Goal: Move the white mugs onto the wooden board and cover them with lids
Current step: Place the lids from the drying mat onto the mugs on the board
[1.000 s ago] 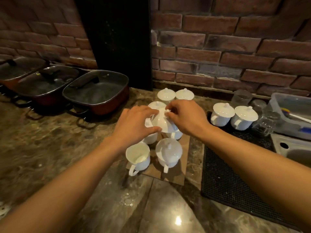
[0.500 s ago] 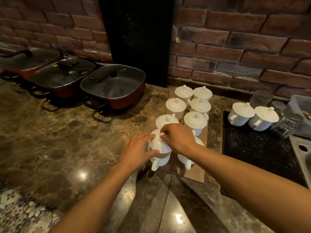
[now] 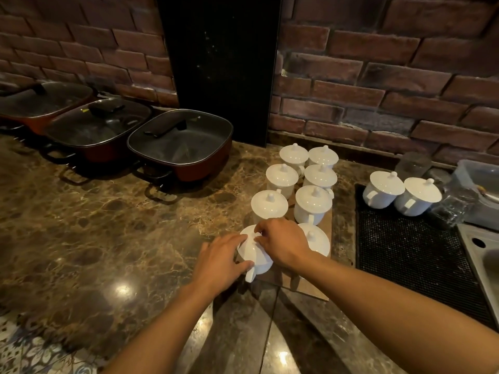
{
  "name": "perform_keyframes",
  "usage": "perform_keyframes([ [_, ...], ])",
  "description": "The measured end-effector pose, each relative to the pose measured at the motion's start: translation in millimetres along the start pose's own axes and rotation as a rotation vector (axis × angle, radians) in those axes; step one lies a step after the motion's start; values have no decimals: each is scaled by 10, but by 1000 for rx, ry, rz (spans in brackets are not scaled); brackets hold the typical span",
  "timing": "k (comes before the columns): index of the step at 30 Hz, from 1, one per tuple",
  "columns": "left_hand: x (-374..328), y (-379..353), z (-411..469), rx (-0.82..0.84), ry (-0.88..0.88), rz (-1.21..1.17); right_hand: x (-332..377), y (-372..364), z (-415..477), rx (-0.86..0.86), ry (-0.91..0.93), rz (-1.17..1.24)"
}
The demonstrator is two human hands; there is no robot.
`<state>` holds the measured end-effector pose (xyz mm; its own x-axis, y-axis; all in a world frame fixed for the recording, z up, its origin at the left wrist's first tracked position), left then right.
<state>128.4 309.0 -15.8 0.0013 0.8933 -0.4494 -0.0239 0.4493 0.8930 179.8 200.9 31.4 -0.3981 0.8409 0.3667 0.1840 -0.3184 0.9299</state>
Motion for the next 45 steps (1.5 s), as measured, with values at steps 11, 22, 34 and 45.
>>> perform_keyframes([
  [11,6,13,-5,-25,-9,5,-8,-4,-15,-20,3,24],
  [22,22,-12,-5,-28,-5,15,-26,-17,-31,-13,-4,35],
  [34,-16,-6,-1,-25,-9,30,-59,-71,2,29,-56,68],
  [45,-17,6,80,-38,22,11,-24,-70,6,37,-44,102],
])
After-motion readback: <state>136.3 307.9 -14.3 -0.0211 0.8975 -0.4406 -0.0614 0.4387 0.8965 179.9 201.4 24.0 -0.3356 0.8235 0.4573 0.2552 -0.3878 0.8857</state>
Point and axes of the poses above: each hand's wrist, its own z-axis towards the middle knuckle, its own y-axis out of the back of the hand, x = y × z, the point moved 10 cm from there along z, towards the middle knuckle, and after that the axes turned 2 degrees about -y, right-handed, at the moved point
